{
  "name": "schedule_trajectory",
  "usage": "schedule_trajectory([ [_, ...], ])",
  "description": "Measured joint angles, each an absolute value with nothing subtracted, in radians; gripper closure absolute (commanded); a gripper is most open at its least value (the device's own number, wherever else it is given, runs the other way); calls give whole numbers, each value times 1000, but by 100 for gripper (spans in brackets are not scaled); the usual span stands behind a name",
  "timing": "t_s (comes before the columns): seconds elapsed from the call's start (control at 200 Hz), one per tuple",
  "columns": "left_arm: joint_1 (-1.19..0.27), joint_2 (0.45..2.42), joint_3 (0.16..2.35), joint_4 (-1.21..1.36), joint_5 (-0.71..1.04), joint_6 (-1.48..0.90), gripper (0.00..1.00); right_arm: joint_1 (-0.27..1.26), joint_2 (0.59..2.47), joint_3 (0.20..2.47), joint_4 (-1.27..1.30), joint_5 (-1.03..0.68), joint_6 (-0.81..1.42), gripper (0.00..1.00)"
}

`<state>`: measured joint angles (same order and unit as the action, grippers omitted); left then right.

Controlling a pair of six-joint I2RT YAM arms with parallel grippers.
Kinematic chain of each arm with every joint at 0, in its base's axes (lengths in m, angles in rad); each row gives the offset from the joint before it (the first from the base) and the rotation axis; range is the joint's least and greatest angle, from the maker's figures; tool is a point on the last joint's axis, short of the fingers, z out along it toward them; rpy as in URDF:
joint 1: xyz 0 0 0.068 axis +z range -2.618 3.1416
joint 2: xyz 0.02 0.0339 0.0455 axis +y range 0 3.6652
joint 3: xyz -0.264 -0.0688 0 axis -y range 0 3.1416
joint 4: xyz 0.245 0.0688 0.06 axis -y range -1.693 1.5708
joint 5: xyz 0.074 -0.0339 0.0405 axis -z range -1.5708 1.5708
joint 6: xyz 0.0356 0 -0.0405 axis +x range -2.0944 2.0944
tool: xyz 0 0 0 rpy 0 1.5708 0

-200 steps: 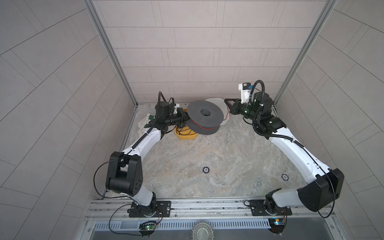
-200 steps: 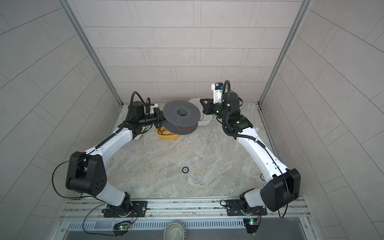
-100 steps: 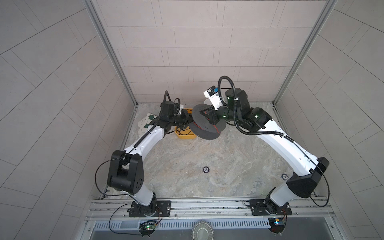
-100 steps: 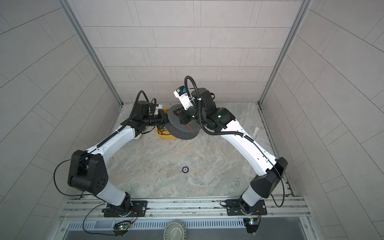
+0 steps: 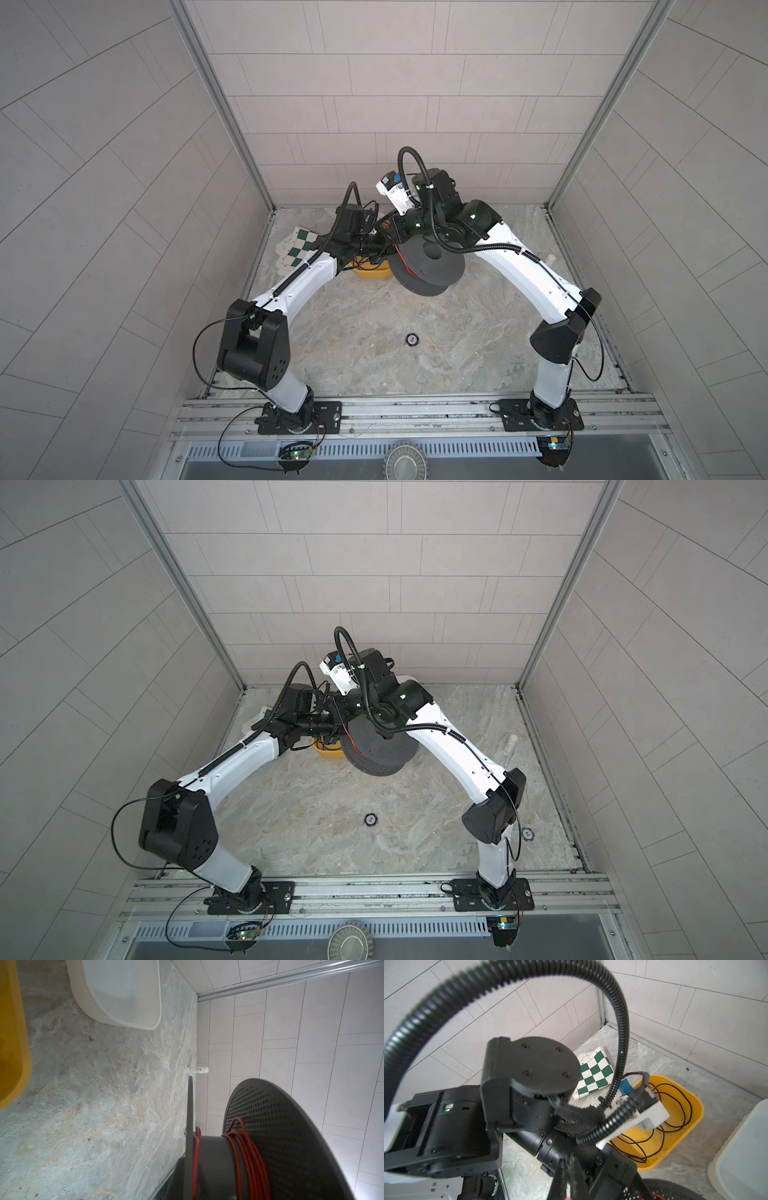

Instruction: Wrap the cables

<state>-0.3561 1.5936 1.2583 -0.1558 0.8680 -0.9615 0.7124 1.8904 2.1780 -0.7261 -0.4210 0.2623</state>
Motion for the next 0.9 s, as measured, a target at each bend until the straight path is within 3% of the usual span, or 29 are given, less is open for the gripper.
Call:
schedule_trajectory([
  [0.305, -362, 1593, 1210, -101, 933, -961, 100, 690, 1922, 2167, -667, -373, 364, 100],
  [0.616, -361, 1591, 1157, -15, 995, -1015, 100, 568, 1849, 1922, -480, -359, 471, 100],
  [0.901, -336, 1558, 1157, 53, 1064, -1021, 100, 385, 1821, 1810, -427, -555, 571, 100],
])
